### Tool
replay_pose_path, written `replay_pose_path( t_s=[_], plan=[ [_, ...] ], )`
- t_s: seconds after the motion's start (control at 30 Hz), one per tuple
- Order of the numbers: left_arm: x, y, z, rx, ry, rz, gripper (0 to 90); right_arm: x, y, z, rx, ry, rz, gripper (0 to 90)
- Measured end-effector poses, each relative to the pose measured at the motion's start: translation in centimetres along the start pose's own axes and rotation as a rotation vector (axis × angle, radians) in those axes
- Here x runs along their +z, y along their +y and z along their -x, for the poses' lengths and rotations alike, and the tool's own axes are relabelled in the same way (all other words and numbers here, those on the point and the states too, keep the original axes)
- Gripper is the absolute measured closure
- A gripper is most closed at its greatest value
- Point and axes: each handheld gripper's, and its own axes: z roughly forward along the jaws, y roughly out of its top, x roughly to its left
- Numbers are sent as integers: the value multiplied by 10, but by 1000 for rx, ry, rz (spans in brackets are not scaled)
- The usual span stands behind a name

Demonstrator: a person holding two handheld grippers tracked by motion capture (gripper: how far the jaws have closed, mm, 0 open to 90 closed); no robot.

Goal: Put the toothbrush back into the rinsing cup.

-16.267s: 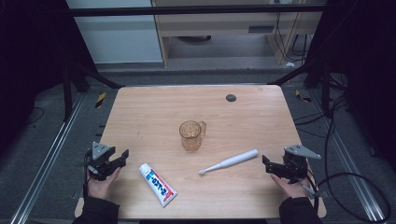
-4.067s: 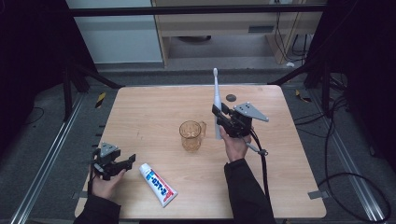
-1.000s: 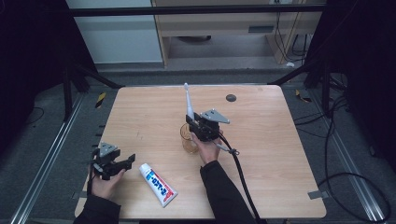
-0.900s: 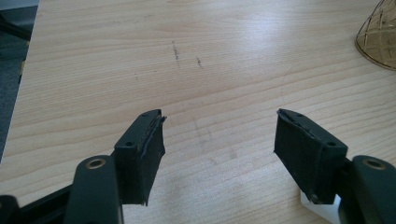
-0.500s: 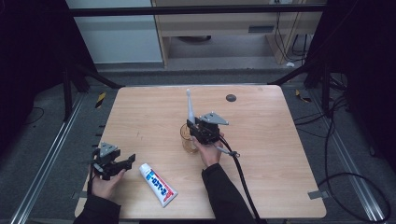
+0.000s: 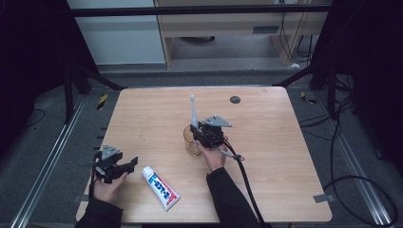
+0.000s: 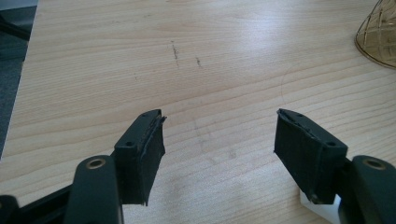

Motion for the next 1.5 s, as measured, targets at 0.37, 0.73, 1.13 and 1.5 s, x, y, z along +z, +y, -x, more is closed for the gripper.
replay_pose_path(
  t_s=[0.37, 0.73, 1.13, 1.5],
  plan=[
    [0, 0, 1, -4, -4, 3, 322, -16, 11, -1, -31, -8, 56, 516],
    [-1, 1, 2, -1, -44, 2, 369, -50, 19, 11, -42, -7, 38, 443],
    [-7, 3, 4, -4, -82, -8, 497, -93, 16, 47, -71, -65, -25, 418],
    [-15, 2, 10, 2, -124, -31, 682, -131, -8, 83, -50, -107, -73, 404]
  ],
)
